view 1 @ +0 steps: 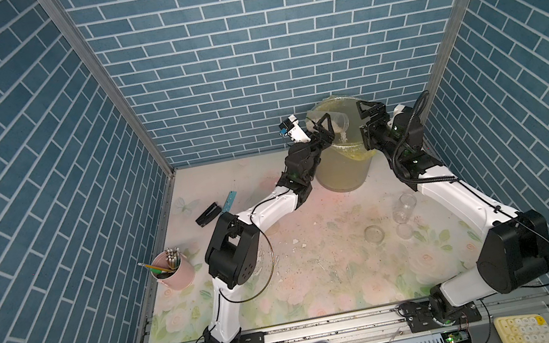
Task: Empty moldy rice from jars
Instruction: Pour the moldy rice from the jar into the trash bin.
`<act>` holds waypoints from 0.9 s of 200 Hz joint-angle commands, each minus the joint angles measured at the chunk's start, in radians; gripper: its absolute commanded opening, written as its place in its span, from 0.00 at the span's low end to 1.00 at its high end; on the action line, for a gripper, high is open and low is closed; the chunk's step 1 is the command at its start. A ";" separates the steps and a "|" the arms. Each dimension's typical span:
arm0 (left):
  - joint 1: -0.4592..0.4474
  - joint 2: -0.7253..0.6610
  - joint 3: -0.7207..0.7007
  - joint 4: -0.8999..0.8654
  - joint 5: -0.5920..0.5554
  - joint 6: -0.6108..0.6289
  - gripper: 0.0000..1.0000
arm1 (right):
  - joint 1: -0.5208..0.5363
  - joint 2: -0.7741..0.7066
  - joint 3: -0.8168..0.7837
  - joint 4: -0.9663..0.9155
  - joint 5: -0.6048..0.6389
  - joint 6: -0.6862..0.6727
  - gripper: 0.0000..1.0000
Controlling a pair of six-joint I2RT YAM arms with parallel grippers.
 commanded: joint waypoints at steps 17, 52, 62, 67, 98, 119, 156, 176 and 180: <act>0.002 -0.089 0.030 -0.115 0.026 0.085 0.41 | 0.001 -0.054 0.032 -0.001 -0.003 -0.105 0.99; 0.001 -0.073 0.170 -0.376 0.104 0.180 0.40 | -0.002 -0.155 0.032 -0.063 0.011 -0.304 0.99; 0.003 -0.061 0.184 -0.395 0.124 0.194 0.38 | -0.005 -0.188 0.028 -0.108 0.009 -0.353 0.99; 0.003 -0.058 0.183 -0.387 0.133 0.204 0.38 | -0.005 -0.209 0.019 -0.119 0.009 -0.377 0.99; 0.004 0.019 0.325 -0.500 0.173 0.309 0.38 | -0.011 -0.336 -0.065 -0.174 -0.028 -0.491 0.99; 0.004 0.096 0.439 -0.560 0.207 0.349 0.39 | -0.013 -0.409 -0.121 -0.220 -0.036 -0.524 0.99; 0.003 0.232 0.694 -0.788 0.249 0.509 0.39 | -0.015 -0.495 -0.180 -0.299 0.002 -0.600 0.98; 0.003 0.312 0.855 -0.949 0.244 0.622 0.38 | -0.015 -0.513 -0.190 -0.323 0.018 -0.622 0.98; 0.003 0.318 0.866 -0.962 0.243 0.637 0.38 | -0.015 -0.513 -0.191 -0.325 0.019 -0.626 0.98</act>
